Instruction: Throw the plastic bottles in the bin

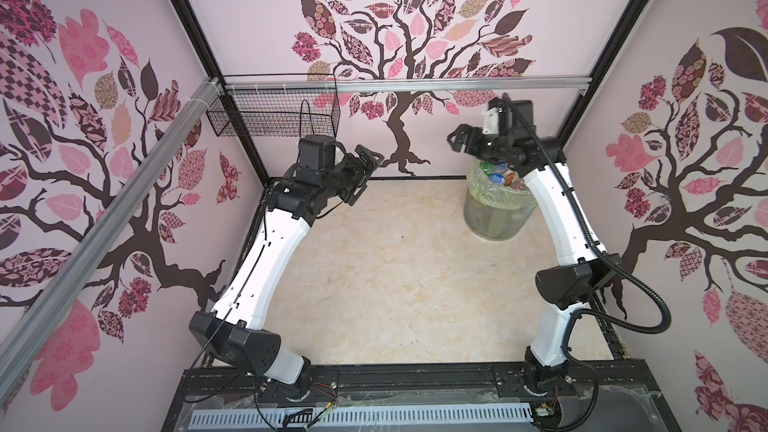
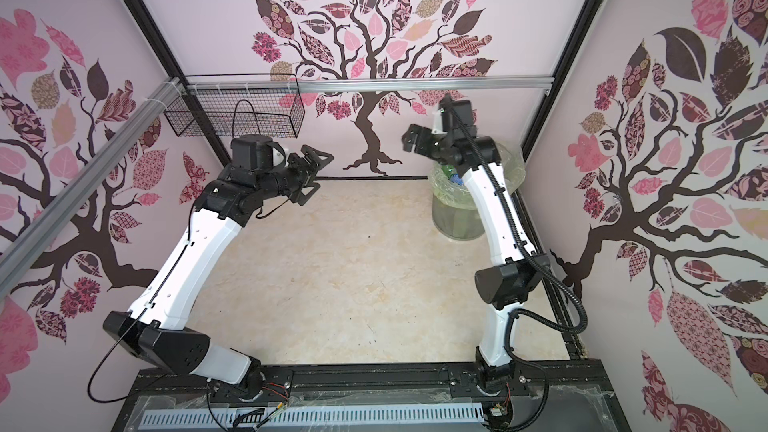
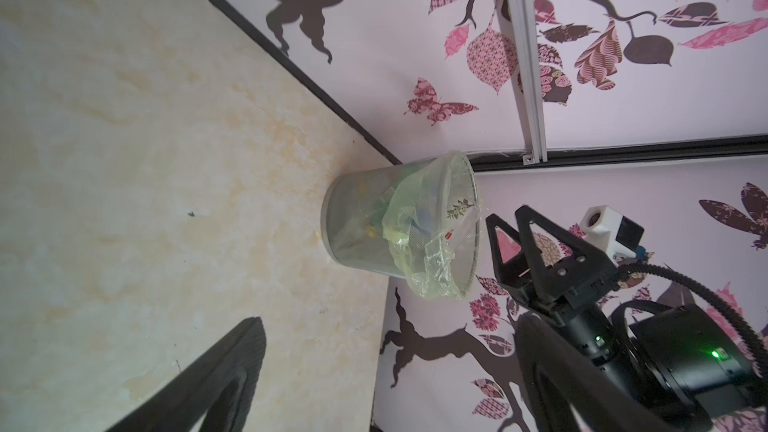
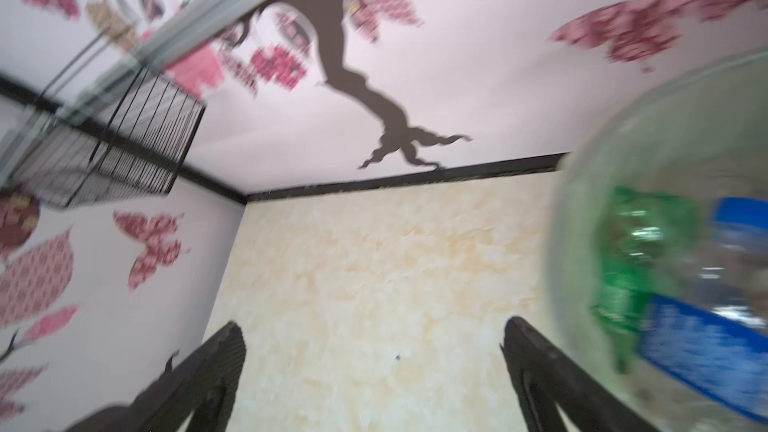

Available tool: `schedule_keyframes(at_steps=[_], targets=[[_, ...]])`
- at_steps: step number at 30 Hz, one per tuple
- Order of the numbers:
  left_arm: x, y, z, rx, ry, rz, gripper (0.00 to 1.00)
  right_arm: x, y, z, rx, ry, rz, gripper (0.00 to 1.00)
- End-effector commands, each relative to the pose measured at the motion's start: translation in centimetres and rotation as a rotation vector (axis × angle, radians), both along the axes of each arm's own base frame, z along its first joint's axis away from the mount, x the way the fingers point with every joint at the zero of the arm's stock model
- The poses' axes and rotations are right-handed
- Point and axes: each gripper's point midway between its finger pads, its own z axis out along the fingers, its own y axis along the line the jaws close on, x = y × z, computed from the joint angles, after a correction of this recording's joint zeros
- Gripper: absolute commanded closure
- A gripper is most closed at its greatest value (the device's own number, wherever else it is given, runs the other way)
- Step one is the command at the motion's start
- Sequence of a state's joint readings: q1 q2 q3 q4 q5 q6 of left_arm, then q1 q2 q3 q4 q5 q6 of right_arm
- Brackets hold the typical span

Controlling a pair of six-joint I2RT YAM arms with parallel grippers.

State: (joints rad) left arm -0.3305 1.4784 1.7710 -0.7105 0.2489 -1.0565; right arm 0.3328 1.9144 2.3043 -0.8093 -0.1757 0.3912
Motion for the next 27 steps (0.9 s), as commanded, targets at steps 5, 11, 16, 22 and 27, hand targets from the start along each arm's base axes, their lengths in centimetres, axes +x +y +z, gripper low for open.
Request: schedule_keyframes(at_steps=[5, 11, 16, 22, 27], targets=[[-2.4, 10.2, -1.6, 0.503, -0.221, 0.311, 0.02, -5.7, 6.1, -6.8, -0.085, -0.055, 0.123, 0.00], [-5.1, 16.1, -10.2, 0.844, -0.239, 0.434, 0.02, -9.4, 1.8, -13.2, -0.101, -0.084, 0.024, 0.01], [-8.3, 20.4, -17.9, 1.139, -0.031, 0.397, 0.02, -11.4, -3.7, -18.2, -0.323, -0.060, -0.099, 0.01], [-11.0, 24.6, -23.7, 1.012, -0.008, 0.485, 0.02, -13.8, -11.6, -21.3, -0.582, -0.095, -0.315, 0.01], [-8.9, 25.3, -25.9, 0.942, -0.067, 0.519, 0.02, -15.2, -17.0, -22.8, -0.583, -0.122, -0.463, 0.01]])
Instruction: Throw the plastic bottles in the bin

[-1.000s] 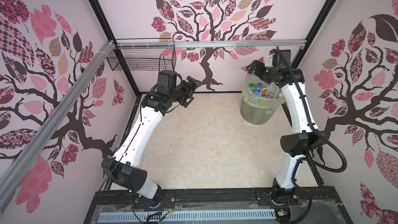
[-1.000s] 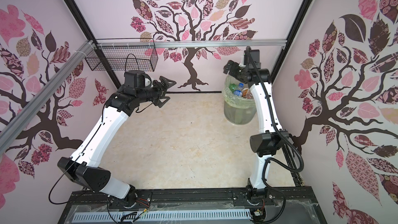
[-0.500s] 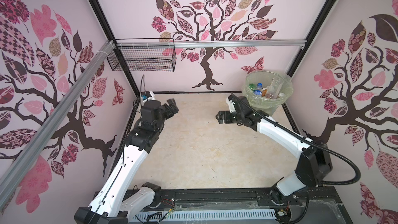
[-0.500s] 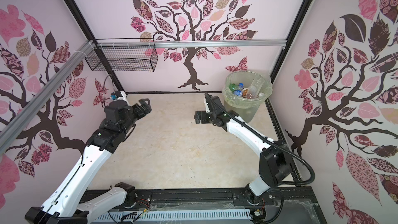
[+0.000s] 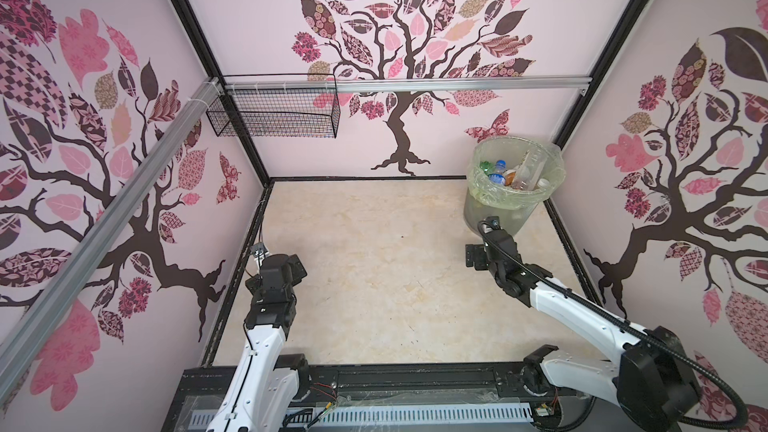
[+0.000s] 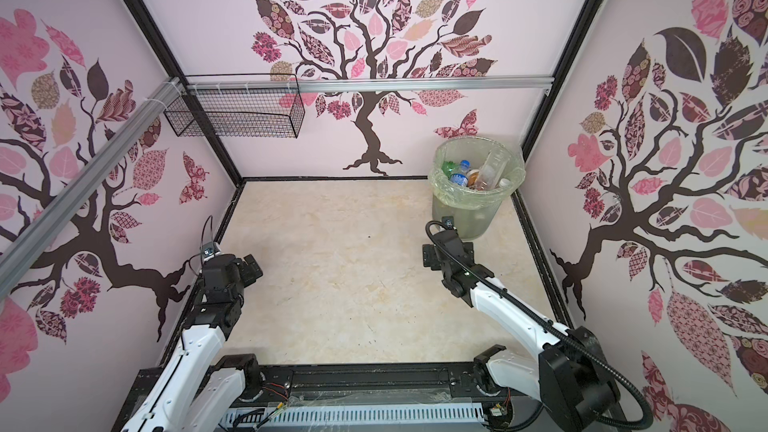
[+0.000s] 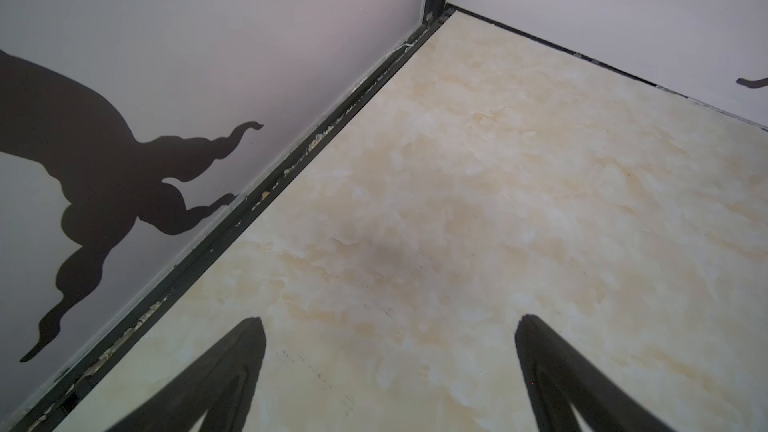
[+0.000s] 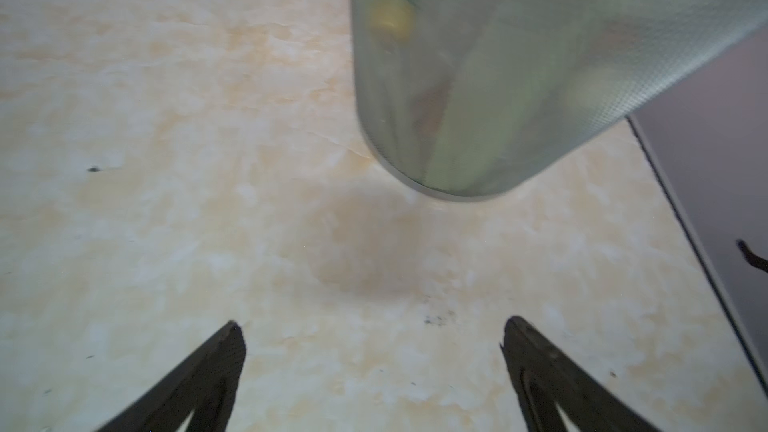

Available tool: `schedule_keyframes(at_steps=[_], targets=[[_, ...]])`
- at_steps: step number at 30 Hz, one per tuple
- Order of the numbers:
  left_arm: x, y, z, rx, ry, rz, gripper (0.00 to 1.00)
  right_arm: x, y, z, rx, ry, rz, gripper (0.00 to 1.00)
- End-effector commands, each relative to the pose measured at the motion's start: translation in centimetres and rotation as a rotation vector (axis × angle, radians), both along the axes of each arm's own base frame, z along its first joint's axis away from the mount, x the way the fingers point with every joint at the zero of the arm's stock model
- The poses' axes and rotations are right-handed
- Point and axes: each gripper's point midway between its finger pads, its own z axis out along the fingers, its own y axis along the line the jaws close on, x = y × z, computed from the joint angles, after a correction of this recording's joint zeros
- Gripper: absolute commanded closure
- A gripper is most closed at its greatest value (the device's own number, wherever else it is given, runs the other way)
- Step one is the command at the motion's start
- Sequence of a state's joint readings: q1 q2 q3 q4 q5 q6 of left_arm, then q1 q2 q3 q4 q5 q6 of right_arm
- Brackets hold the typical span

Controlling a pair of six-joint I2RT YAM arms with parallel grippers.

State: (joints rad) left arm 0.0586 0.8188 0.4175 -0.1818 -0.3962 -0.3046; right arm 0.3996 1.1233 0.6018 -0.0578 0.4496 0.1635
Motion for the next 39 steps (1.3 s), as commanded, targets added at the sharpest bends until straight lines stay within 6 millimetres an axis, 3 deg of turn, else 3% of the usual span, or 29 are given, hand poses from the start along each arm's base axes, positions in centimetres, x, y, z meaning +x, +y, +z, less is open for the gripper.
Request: schedule_keyframes(at_steps=[1, 4, 7, 12, 18, 23, 31, 34, 36, 39], targets=[[3.7, -0.9, 0.6, -0.012, -0.118, -0.076, 0.02, 0.1, -3.8, 2.2, -0.056, -0.155, -0.124, 0.01], [5.6, -0.8, 0.8, 0.043, -0.172, -0.099, 0.02, -0.3, -5.1, 1.5, -0.096, -0.215, -0.148, 0.01], [5.6, 0.5, 0.3, 0.094, -0.162, -0.040, 0.02, -0.5, -5.8, 0.6, -0.103, -0.251, -0.156, 0.01], [5.7, 0.1, -1.0, 0.103, -0.165, -0.074, 0.02, 0.4, -6.8, -0.3, 0.001, -0.335, -0.199, 0.01], [6.4, -0.2, -1.1, 0.102, -0.168, -0.097, 0.02, 3.9, -6.4, -2.2, -0.045, -0.303, -0.209, 0.01], [7.9, -0.2, -1.4, 0.070, -0.170, -0.094, 0.02, 6.9, -5.9, -2.3, -0.114, -0.330, -0.181, 0.01], [10.2, 0.5, -2.4, 0.068, -0.161, -0.042, 0.02, 6.1, -7.6, -2.0, -0.026, -0.386, -0.210, 0.01], [11.7, -1.8, -2.6, 0.119, -0.132, -0.147, 0.02, 6.0, -8.3, -2.4, 0.052, -0.385, -0.185, 0.01], [12.7, -3.3, -3.2, 0.137, -0.101, -0.232, 0.02, 5.3, -7.4, -3.0, 0.093, -0.381, -0.113, 0.01], [12.8, -3.2, -3.1, 0.138, -0.105, -0.233, 0.02, 5.3, -7.3, -3.0, 0.091, -0.400, -0.099, 0.01]])
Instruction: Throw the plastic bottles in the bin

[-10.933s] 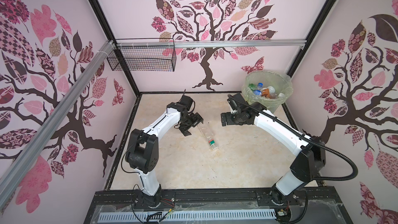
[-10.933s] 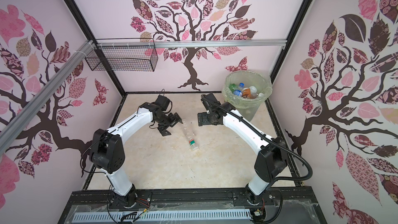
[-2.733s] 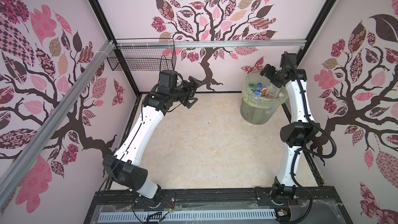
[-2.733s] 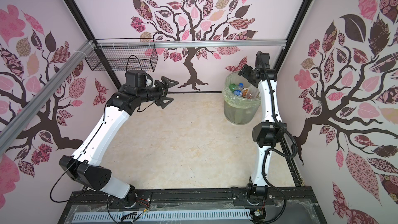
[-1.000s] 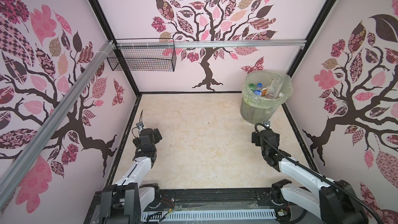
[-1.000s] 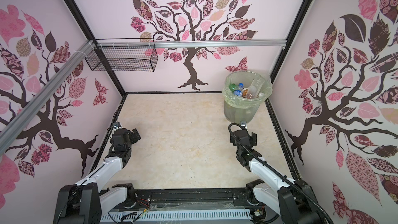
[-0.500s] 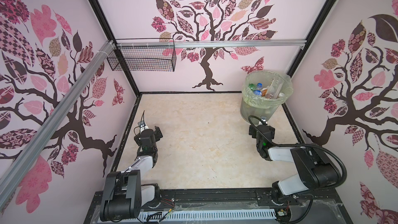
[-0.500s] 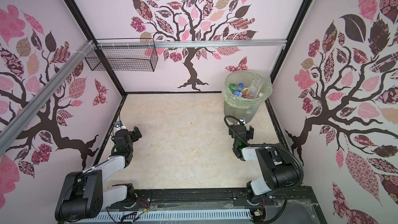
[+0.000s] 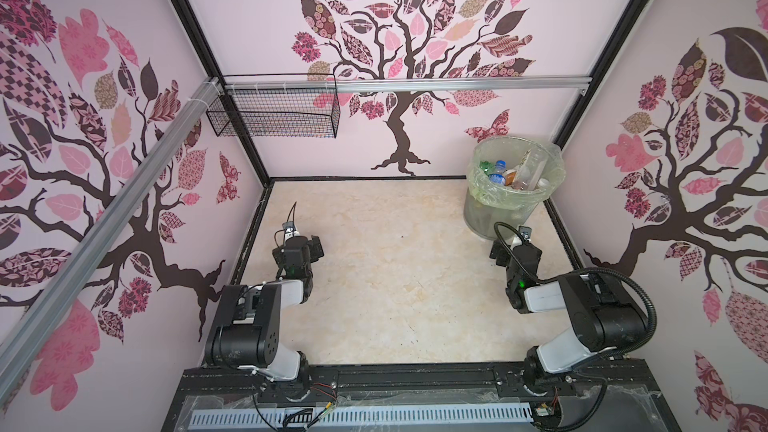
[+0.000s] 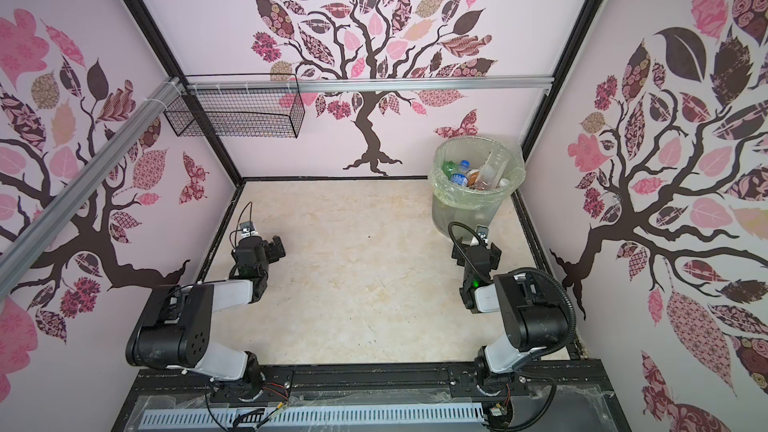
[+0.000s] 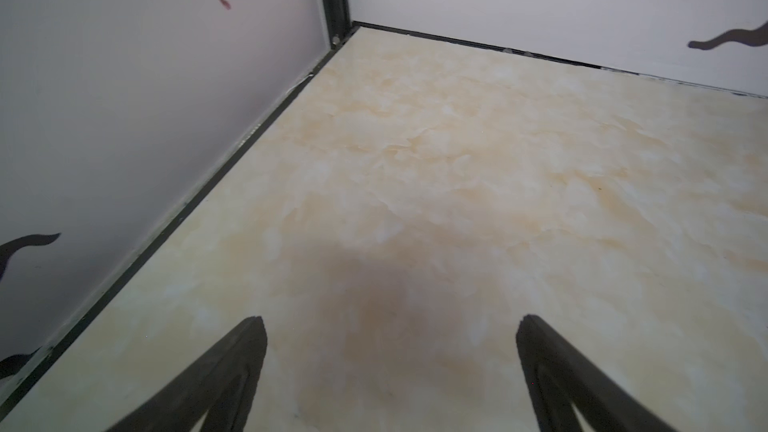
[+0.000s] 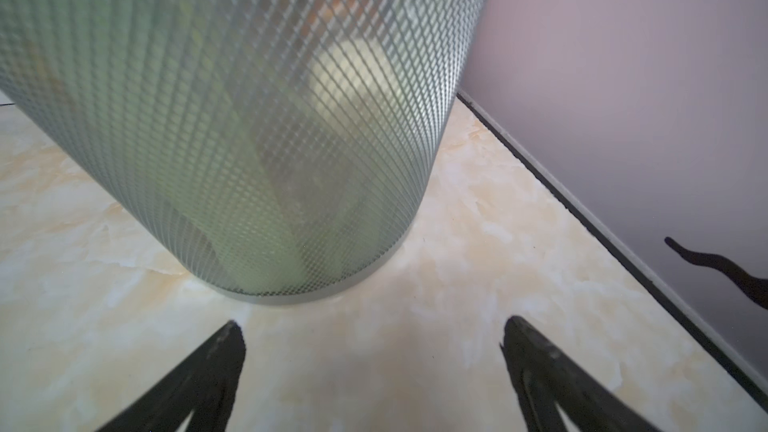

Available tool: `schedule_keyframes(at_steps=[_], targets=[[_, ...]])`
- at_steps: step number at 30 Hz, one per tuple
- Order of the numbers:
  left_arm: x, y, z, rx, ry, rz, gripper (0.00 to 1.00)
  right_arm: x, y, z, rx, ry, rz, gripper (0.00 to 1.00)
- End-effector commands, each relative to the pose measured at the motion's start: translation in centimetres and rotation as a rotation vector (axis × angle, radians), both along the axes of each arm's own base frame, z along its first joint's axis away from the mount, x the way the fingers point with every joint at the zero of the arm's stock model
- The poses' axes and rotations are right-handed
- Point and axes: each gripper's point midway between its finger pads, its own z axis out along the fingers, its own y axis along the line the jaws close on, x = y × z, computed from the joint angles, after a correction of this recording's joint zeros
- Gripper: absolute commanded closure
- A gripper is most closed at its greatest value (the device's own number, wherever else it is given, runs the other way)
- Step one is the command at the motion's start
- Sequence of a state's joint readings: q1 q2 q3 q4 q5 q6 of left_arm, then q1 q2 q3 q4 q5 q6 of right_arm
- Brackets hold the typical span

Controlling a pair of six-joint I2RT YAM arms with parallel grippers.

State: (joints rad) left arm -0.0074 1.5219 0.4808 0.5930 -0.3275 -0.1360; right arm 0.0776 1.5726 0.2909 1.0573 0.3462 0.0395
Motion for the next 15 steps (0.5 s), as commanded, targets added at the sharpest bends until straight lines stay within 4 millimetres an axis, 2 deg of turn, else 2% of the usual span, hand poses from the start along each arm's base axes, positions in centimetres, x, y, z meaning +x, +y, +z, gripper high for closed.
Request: schedule_keyframes(at_steps=[1, 10, 12, 13, 15], targets=[[0.9, -0.1, 1.3, 0.026, -0.035, -0.031, 0.02, 0.9, 1.6, 2.3, 0.050, -0.091, 0.083, 0.01], [0.0, -0.3, 1.2, 0.011, -0.087, -0.051, 0.02, 0.6, 1.5, 2.4, 0.046, -0.098, 0.080, 0.01], [-0.8, -0.1, 0.9, 0.029, -0.159, -0.026, 0.02, 0.7, 1.5, 2.4, 0.045, -0.101, 0.081, 0.01], [-0.6, 0.0, 1.6, 0.034, -0.208, -0.029, 0.02, 0.6, 1.5, 2.4, 0.045, -0.101, 0.079, 0.01], [-0.6, -0.2, 0.9, 0.019, -0.122, -0.034, 0.02, 0.7, 1.5, 2.4, 0.047, -0.101, 0.080, 0.01]])
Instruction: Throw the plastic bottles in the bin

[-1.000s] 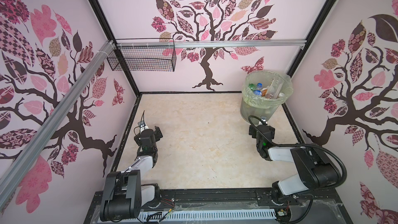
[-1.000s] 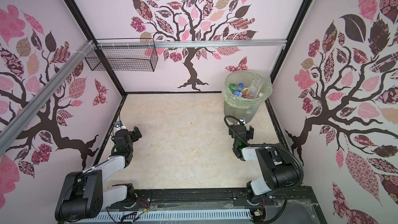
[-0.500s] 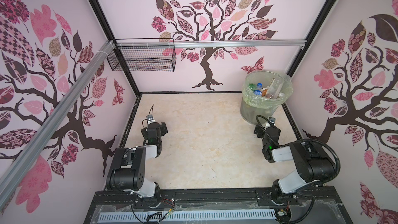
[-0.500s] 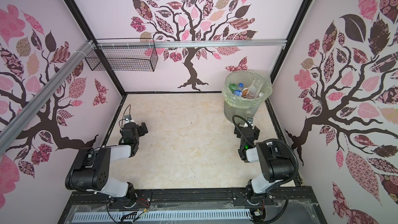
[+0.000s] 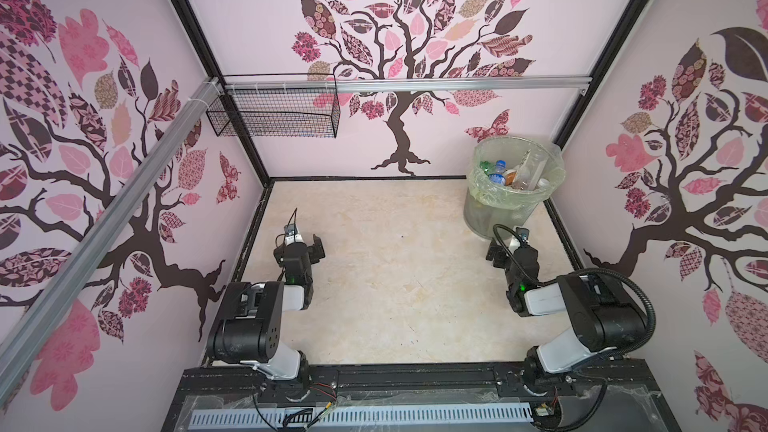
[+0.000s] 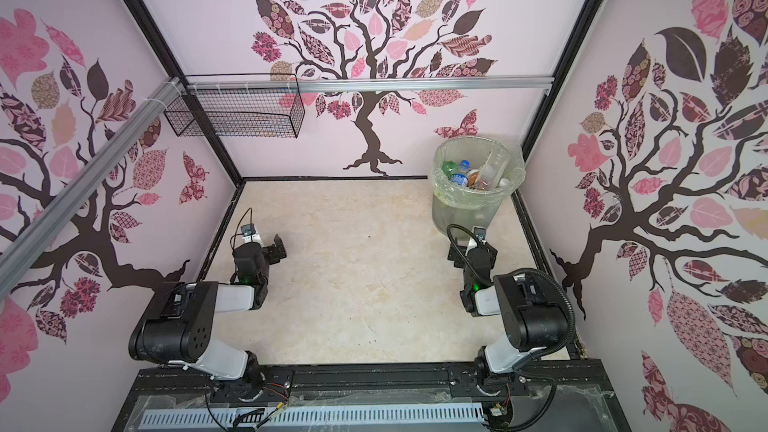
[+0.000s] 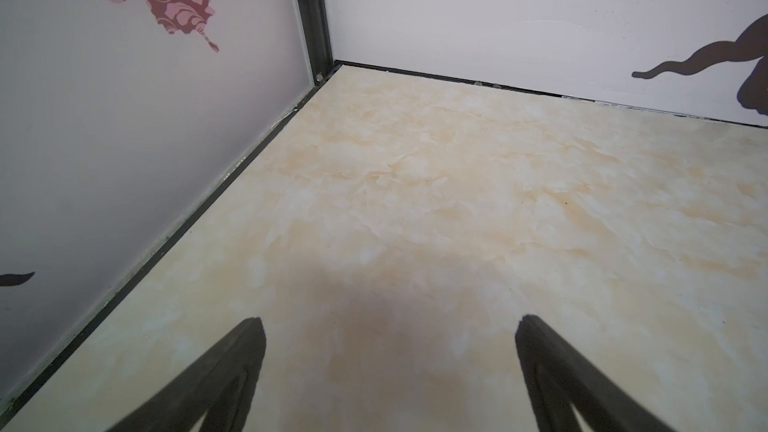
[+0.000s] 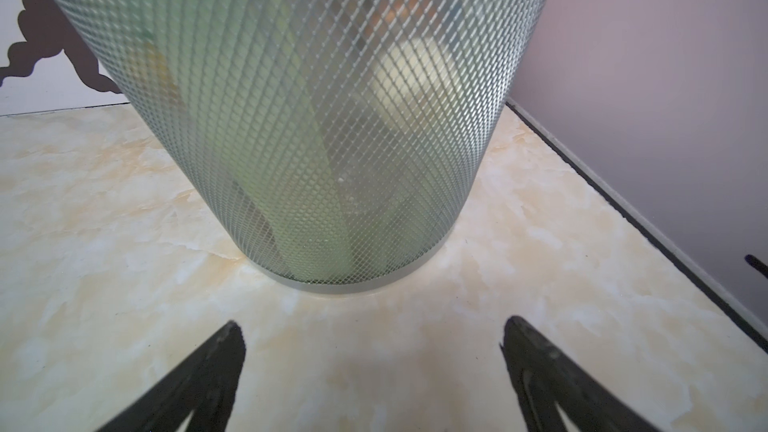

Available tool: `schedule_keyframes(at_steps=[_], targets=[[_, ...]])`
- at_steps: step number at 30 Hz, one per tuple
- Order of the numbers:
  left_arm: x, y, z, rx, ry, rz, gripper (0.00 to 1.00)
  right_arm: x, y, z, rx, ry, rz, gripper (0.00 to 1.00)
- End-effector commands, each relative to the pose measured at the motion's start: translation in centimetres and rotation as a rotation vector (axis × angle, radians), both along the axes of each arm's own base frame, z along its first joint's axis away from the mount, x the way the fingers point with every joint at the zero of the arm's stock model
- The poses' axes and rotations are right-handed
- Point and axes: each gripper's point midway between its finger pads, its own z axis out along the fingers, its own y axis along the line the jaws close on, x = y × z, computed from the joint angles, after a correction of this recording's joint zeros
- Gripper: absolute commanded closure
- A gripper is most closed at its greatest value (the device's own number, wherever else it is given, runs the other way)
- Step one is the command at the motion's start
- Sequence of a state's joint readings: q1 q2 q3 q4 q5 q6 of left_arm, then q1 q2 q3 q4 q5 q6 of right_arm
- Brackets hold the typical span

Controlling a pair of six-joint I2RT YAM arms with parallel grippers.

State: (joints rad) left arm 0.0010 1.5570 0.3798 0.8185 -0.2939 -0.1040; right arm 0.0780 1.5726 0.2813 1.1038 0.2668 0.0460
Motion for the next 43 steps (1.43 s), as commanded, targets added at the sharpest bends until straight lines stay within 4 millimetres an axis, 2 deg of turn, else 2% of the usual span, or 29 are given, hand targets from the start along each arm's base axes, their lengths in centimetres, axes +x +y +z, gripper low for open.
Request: schedule_keyframes(at_steps=[1, 43], targets=[[0.21, 0.01, 1.14, 0.011, -0.060, -0.005, 0.02, 0.34, 0.15, 1.74, 0.017, -0.062, 0.004, 0.01], [0.16, -0.03, 1.35, 0.013, -0.063, -0.001, 0.02, 0.42, 0.18, 1.66, 0.021, -0.058, 0.011, 0.01]])
